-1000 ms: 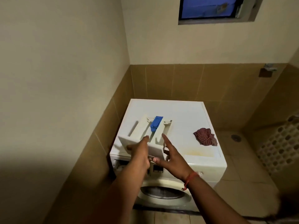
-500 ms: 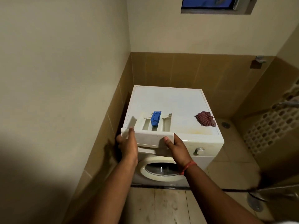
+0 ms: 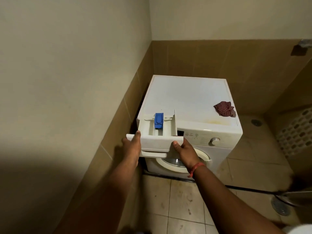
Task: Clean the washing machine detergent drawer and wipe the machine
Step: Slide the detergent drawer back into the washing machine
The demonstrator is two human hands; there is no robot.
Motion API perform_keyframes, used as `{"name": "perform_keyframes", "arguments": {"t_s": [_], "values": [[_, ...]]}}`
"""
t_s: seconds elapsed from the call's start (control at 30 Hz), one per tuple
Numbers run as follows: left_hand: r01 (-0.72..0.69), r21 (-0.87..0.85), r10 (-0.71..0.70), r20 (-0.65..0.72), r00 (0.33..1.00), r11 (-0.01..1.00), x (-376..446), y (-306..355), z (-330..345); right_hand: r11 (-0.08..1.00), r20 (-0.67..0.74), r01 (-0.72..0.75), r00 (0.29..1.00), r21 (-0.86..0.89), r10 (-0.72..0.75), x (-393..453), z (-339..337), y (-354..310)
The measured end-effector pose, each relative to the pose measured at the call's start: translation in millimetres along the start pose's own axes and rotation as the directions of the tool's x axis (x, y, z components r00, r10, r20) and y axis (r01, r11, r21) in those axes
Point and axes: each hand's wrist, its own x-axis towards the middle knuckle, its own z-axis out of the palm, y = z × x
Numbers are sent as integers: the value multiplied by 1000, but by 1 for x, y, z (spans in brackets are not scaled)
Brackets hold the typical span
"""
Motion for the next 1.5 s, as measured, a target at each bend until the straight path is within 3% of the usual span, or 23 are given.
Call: {"name": "perform_keyframes", "arguments": {"t_s": [0.37,0.53,0.77,0.9,1.5], "values": [[44,132,-36,-65,997,990,9,-63,-33,953,-58,-294,953,73,298,-28,49,60],[14,233,-4,-43,999,972,24,-67,-37,937,-46,-336,939,93,342,-27,57,68],[69,242,-88,66,994,968,62,-59,-23,933,-78,-350,931,85,356,7,71,83],[79,252,-99,65,993,965,82,-57,-14,927,-103,-363,923,95,372,37,69,115],[50,206,-67,77,995,977,125,-75,15,950,-84,-288,951,119,299,62,68,109]]}}
